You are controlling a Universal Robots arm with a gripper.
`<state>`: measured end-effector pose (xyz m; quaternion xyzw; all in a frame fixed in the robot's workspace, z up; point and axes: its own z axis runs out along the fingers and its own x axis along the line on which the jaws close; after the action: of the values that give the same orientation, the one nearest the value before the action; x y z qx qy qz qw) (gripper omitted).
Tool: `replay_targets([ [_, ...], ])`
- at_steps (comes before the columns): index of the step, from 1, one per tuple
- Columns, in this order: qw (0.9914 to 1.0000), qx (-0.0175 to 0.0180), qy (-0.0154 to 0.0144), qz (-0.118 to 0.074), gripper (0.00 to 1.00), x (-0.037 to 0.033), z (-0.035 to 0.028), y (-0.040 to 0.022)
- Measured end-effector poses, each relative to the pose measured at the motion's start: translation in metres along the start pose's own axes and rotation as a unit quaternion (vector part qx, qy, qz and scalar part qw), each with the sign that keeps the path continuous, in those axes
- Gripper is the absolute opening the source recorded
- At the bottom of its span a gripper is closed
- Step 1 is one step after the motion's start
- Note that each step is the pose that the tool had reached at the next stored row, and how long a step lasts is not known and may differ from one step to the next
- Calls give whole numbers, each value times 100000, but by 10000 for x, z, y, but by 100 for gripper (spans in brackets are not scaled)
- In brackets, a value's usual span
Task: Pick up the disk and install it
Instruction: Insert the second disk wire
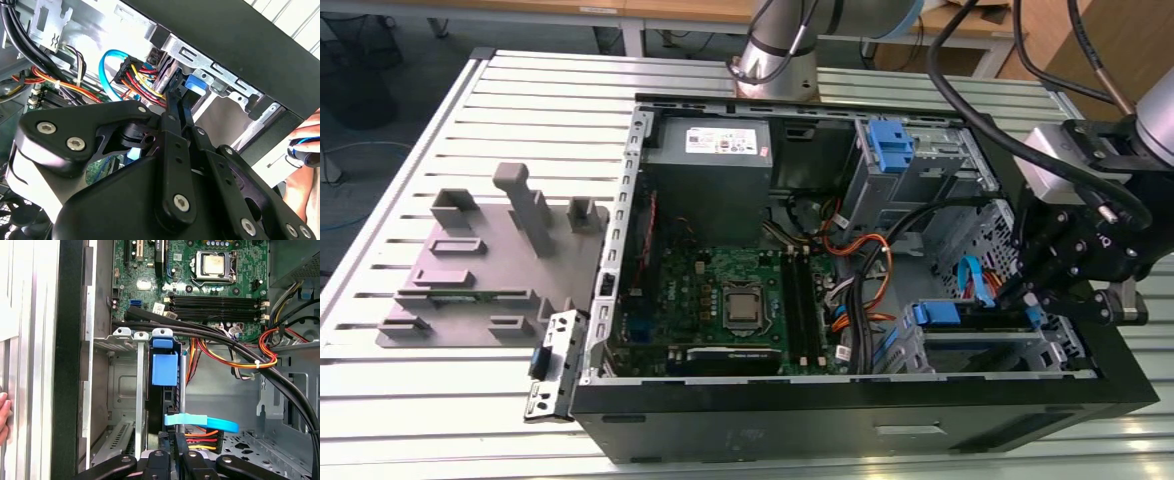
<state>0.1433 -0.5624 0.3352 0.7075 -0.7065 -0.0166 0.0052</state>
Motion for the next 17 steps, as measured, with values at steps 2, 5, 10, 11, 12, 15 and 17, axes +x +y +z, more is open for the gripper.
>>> replay_targets([
  [2, 100000, 9, 5, -5, 16, 1, 0, 1],
  [5, 100000, 11, 8, 0, 16, 3, 0, 2],
  [10, 100000, 11, 16, 0, 16, 6, -4, 2],
  [11, 100000, 12, 16, -1, 16, 6, -10, 2],
  [12, 100000, 12, 9, -3, 16, 5, -17, 2],
  [15, 100000, 12, 3, -3, 16, 6, -28, 3],
  [17, 100000, 12, 13, -2, 16, 12, -29, 3],
])
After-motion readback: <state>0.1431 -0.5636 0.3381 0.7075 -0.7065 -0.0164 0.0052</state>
